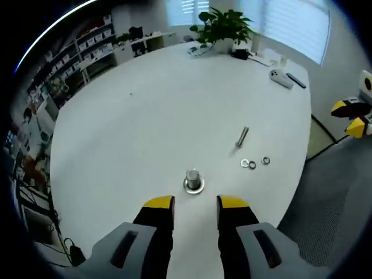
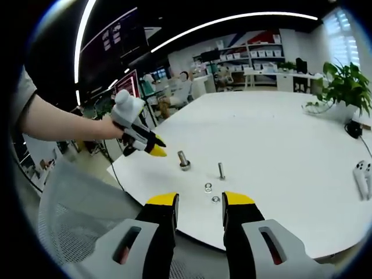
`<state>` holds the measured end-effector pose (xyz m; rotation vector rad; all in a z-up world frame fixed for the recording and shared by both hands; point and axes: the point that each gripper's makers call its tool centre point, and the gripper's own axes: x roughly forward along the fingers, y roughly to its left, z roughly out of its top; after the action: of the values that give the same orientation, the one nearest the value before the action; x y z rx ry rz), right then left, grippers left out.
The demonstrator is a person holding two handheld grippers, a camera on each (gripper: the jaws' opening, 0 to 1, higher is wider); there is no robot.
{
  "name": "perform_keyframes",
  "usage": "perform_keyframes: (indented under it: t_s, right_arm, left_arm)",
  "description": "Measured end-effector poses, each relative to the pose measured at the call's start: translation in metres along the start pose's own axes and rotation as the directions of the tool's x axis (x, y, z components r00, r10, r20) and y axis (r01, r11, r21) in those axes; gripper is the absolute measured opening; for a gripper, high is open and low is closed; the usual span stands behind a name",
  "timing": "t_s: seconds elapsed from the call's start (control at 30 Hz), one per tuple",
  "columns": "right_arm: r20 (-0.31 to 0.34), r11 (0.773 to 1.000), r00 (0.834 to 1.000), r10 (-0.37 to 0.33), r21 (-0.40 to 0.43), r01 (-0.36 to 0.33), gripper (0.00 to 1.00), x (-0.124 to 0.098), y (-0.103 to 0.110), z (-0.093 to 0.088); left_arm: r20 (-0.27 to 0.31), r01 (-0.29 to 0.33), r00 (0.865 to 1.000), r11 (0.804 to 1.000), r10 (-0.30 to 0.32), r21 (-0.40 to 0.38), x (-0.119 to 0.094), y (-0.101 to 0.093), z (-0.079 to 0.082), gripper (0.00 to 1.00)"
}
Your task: Place the washer onto the threaded stud by aligning its center hole with the stud, sliding it down to the base, and recovering from edge contact or off-axis alignment until the washer reaches the visible bottom stop.
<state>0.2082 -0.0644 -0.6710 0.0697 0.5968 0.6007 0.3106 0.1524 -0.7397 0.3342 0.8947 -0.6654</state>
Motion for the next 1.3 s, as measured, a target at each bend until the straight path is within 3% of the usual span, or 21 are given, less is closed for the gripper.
perform_keyframes:
  t_s: [0.33,0.5,0.7,0.83,0.9,1.07,1.13,1.3]
  right_arm:
    - [-0.001,1.0,1.0,0.013,-0.011,-0.013,0.32,0.001,0.003,0.0]
    - [-0.005,1.0,1.0,0.023,-0.018,-0.023,0.32,0.001,0.005,0.0]
    - [-0.01,0.999,1.0,0.029,-0.021,-0.029,0.32,0.002,0.006,-0.001]
    - [-0.007,0.999,1.0,0.027,-0.019,-0.027,0.32,0.001,0.005,0.0]
    - [-0.004,1.0,1.0,0.027,-0.015,-0.027,0.32,0.001,0.005,0.0]
    - [-0.012,0.999,0.999,0.031,-0.022,-0.031,0.32,0.002,0.006,-0.001]
    - [-0.009,0.999,1.0,0.027,-0.017,-0.027,0.32,0.001,0.005,-0.001]
    - [-0.018,0.999,0.999,0.027,-0.018,-0.028,0.32,0.002,0.005,-0.002]
  left_arm:
    - [0.103,-0.032,0.994,0.996,0.041,-0.089,-0.047,-0.007,-0.029,0.29]
    - [0.165,-0.037,0.984,0.981,0.07,-0.19,-0.077,-0.004,-0.039,0.31]
    - [0.179,-0.081,0.975,0.963,0.13,-0.258,-0.108,0.002,-0.054,0.32]
    - [0.178,-0.101,0.973,0.967,0.145,-0.235,-0.122,-0.005,-0.057,0.34]
    - [0.209,-0.073,0.97,0.964,0.128,-0.254,-0.124,-0.014,-0.054,0.33]
    - [0.279,-0.09,0.946,0.96,0.166,-0.266,-0.132,-0.024,-0.038,0.32]
    - [0.311,-0.13,0.928,0.961,0.204,-0.244,-0.138,-0.027,-0.03,0.3]
    - [0.332,-0.125,0.922,0.966,0.198,-0.228,-0.14,-0.04,-0.032,0.31]
